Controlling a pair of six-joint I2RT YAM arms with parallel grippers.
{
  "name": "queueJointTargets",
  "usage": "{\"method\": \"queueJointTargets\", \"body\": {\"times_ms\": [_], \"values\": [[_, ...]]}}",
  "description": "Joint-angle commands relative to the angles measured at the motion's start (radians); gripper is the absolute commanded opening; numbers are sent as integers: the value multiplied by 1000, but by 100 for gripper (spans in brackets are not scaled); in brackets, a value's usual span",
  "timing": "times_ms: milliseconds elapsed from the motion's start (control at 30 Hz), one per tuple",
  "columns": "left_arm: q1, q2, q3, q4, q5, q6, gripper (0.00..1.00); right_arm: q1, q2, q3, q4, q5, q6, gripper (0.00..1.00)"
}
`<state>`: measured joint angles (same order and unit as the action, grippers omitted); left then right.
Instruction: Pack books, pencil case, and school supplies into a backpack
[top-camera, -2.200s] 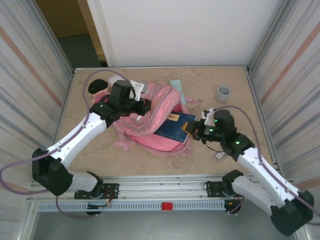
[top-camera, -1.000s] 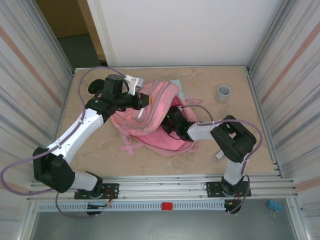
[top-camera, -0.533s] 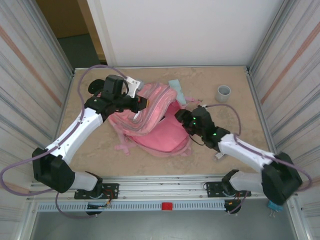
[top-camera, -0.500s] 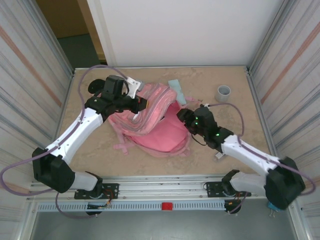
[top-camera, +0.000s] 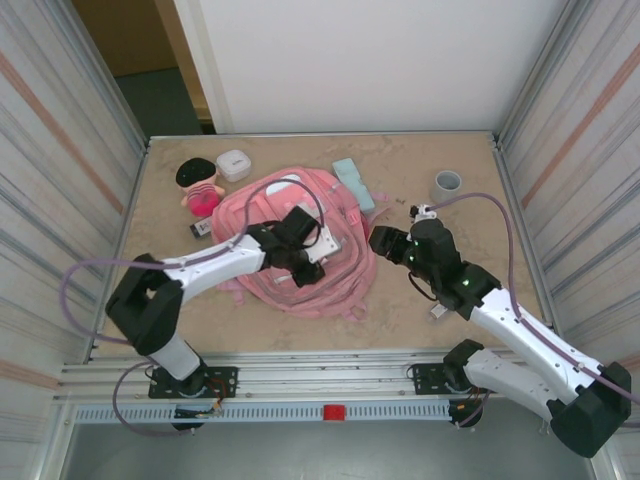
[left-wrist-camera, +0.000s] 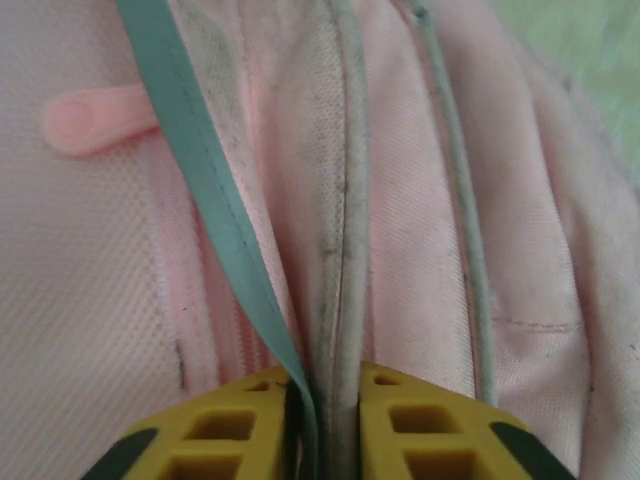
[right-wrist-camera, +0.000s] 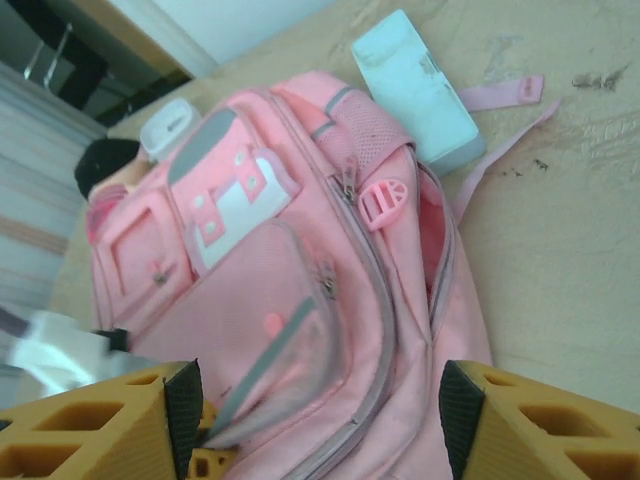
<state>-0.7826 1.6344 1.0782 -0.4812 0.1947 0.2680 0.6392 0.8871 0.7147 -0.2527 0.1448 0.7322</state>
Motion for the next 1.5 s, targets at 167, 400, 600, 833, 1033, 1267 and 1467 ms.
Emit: {"method": "queueJointTargets", "body": {"times_ms": [167, 400, 600, 833, 1033, 1267, 1467], "values": [[-4, -31, 44, -19, -51, -40, 63, -1, -23, -9, 49, -152, -365, 70], [93, -283, 66, -14, 12, -193, 83, 77, 18, 111, -81, -316, -895, 73], [283, -496, -101, 99, 112, -441, 85, 261, 197, 195, -282, -244, -1434, 74], [446, -684, -335, 168, 160, -635, 85, 355, 470, 230, -215, -177, -1657, 75], [503, -771, -444, 193, 174, -711, 85, 367, 584, 198, -145, -190, -1708, 75], [524, -769, -543, 272, 189, -770, 83, 372, 651, 127, -52, -136, -1711, 70], [526, -773, -541, 264, 181, -781, 83, 382, 688, 88, 46, -107, -1709, 56]]}}
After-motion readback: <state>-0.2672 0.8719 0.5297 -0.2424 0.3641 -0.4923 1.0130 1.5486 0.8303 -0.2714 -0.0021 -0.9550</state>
